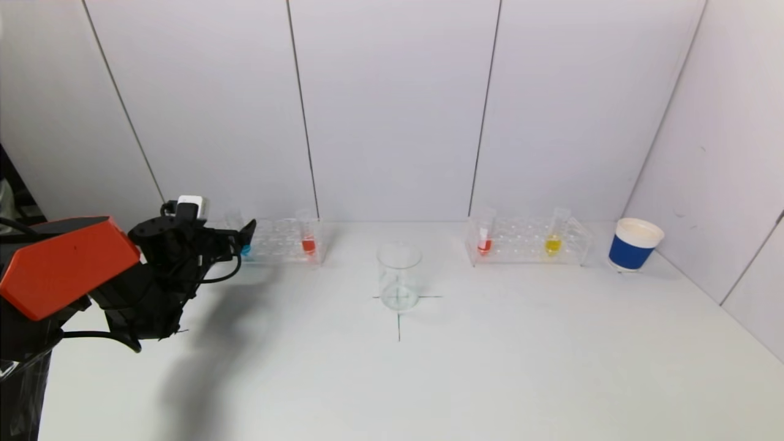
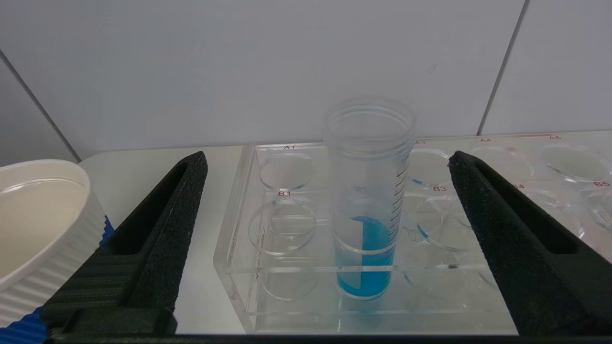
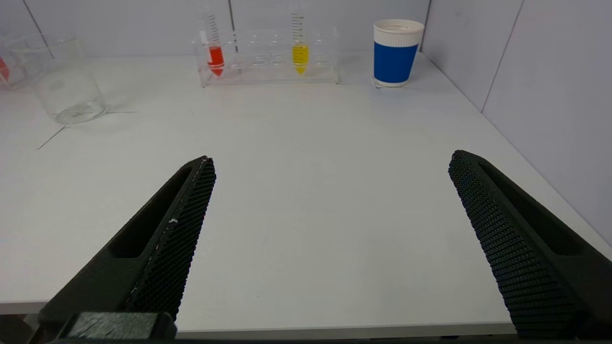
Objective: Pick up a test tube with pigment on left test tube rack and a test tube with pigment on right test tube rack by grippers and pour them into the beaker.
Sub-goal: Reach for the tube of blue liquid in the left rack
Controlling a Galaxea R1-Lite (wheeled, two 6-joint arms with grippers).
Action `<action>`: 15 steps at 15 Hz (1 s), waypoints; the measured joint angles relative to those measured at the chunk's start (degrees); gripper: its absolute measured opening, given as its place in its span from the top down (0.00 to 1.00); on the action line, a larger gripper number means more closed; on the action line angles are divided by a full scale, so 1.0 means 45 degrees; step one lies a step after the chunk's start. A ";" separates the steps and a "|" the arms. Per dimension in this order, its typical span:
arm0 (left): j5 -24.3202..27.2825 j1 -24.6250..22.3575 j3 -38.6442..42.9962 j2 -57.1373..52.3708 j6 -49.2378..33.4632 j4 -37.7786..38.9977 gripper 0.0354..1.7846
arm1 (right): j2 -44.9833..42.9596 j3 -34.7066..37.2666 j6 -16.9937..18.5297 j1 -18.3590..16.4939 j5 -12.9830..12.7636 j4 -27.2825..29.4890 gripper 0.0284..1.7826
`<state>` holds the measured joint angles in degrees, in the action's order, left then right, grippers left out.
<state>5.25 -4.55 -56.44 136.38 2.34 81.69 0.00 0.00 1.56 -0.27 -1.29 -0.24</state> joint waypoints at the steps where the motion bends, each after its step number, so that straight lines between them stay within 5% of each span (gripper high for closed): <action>1: -0.0005 0.0000 -0.0008 0.0019 0.0000 0.0003 0.01 | 0.0000 0.0000 0.0003 0.0000 -0.0005 0.0000 0.00; 15: -0.0011 0.0033 -0.0038 0.0038 0.0054 0.0019 0.01 | 0.0000 0.0000 0.0000 0.0000 -0.0005 0.0000 0.00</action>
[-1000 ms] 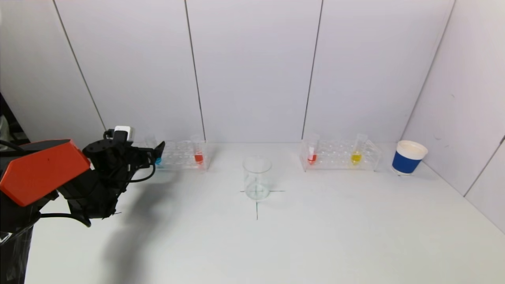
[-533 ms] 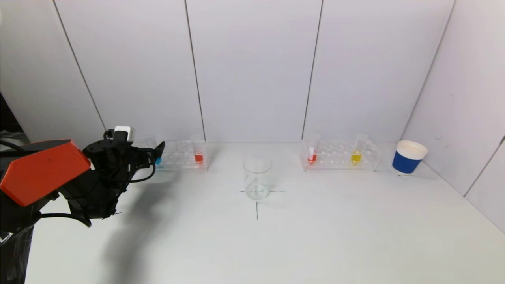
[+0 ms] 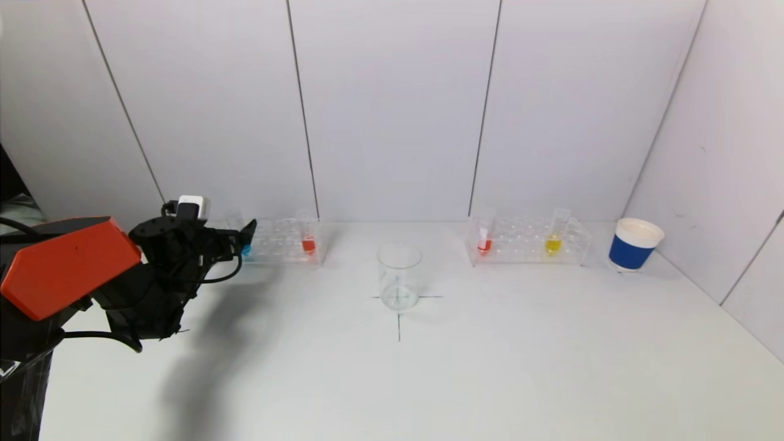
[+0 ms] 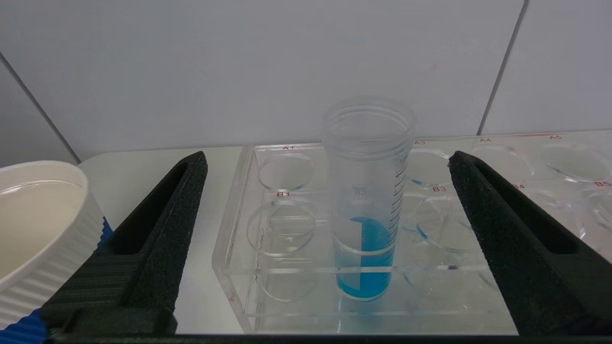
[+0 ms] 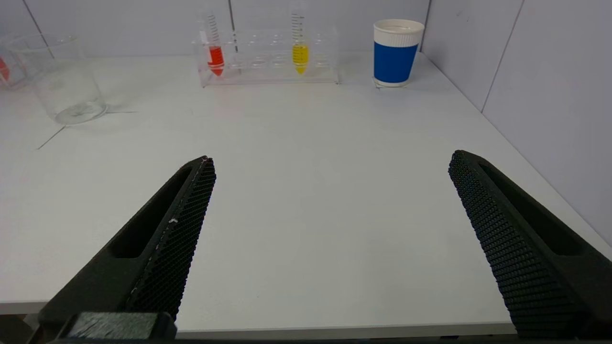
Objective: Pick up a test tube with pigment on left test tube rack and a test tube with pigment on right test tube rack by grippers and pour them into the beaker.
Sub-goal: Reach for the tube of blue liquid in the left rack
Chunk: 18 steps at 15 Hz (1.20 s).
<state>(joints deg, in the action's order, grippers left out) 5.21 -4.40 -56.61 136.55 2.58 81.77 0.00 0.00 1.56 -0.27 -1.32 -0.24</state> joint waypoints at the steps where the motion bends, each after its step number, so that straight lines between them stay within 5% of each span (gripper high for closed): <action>1: 0.0011 0.0019 0.0000 0.0000 0.0038 -0.0005 0.01 | 0.0000 0.0000 0.0003 0.0000 0.0000 0.0000 0.00; 18: -0.0008 0.0233 -0.0447 0.0238 0.0360 -0.0041 0.01 | 0.0000 0.0000 0.0000 0.0000 0.0000 0.0000 0.00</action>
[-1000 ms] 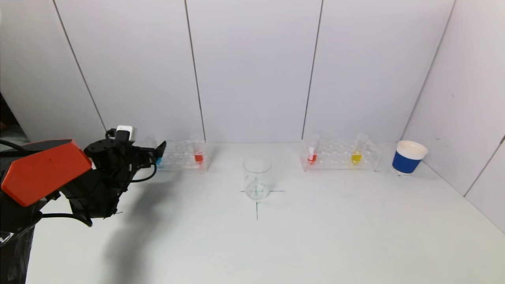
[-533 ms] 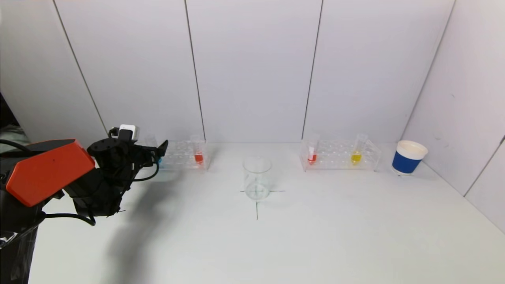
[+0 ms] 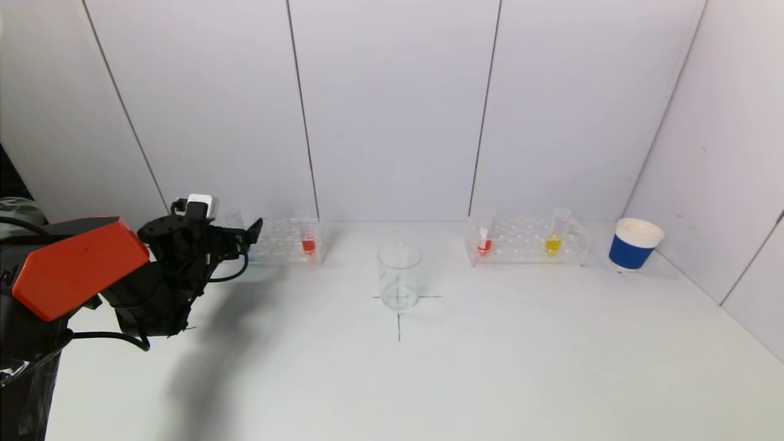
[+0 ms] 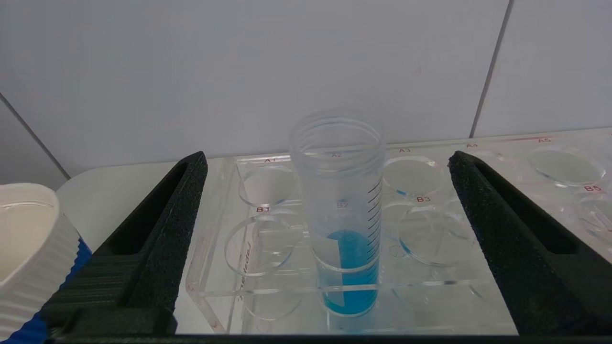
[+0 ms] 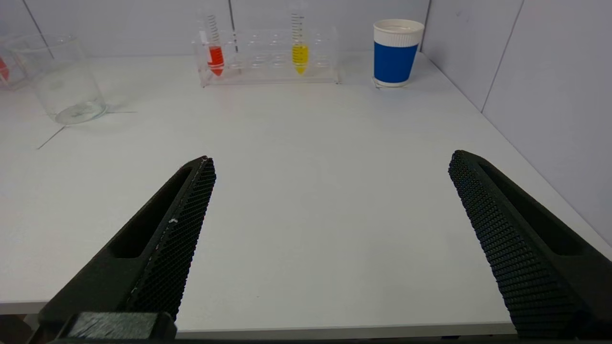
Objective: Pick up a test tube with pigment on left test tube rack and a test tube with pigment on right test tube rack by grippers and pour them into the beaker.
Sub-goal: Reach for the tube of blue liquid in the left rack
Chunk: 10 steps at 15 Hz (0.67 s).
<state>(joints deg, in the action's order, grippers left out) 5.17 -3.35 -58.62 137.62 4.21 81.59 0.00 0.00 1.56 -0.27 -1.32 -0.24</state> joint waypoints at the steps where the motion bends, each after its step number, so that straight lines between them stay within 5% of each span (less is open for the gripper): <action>1: 0.0000 0.0000 -0.0011 0.0008 -0.0005 0.0000 0.01 | 0.0000 0.0000 0.0000 0.0000 0.0000 0.0000 0.00; 10: -0.0041 0.0089 -0.0098 0.0043 0.0073 0.0005 0.01 | 0.0000 0.0000 0.0003 0.0000 0.0000 0.0000 0.00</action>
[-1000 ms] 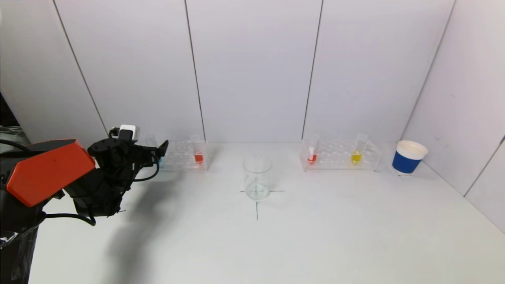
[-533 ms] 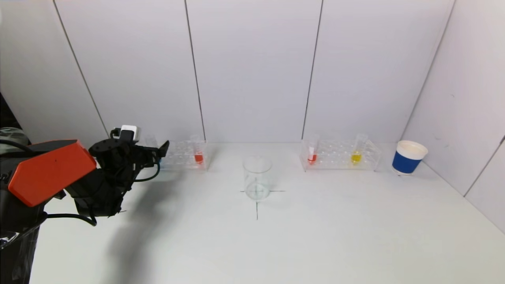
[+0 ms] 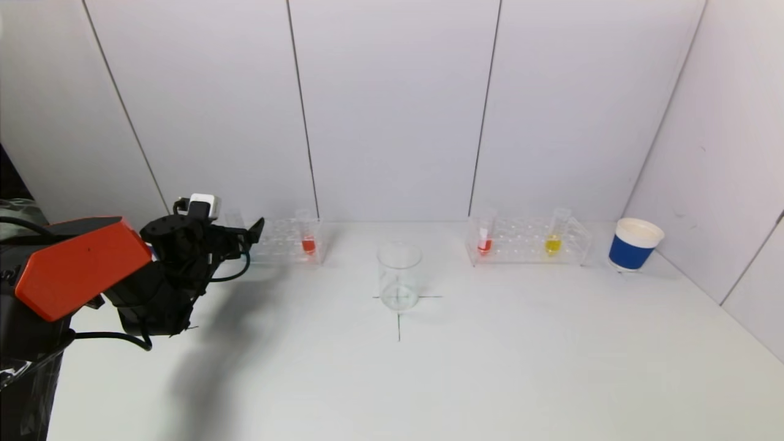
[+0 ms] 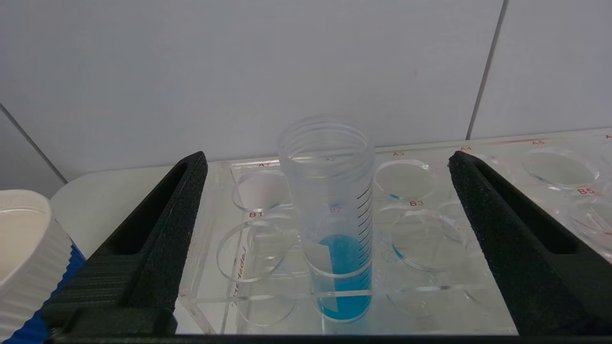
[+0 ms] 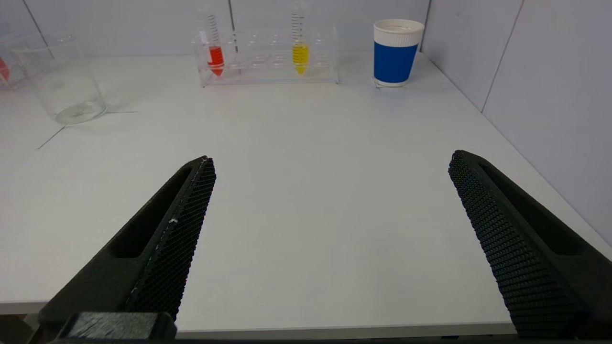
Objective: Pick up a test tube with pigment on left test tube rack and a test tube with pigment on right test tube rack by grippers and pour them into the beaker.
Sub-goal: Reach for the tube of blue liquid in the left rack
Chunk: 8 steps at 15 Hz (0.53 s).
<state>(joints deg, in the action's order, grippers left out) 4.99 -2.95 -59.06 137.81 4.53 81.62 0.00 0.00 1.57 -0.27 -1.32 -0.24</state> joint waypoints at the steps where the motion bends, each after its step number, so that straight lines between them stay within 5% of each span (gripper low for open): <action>1: -0.0005 0.0000 0.0000 0.0000 0.0003 -0.0005 0.01 | 0.0000 0.0000 0.0000 0.0000 0.0000 0.0000 0.00; 5: -0.0014 -0.0005 0.0000 0.0008 0.0000 -0.0005 0.03 | 0.0000 0.0000 0.0000 0.0000 0.0000 0.0005 0.00; 8: -0.0019 -0.0005 -0.0014 0.0049 0.0003 0.0011 0.18 | 0.0000 0.0000 -0.0003 0.0000 0.0000 0.0005 0.00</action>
<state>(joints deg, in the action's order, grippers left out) 4.90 -2.97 -59.12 138.03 4.55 81.66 0.00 0.00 1.56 -0.27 -1.32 -0.22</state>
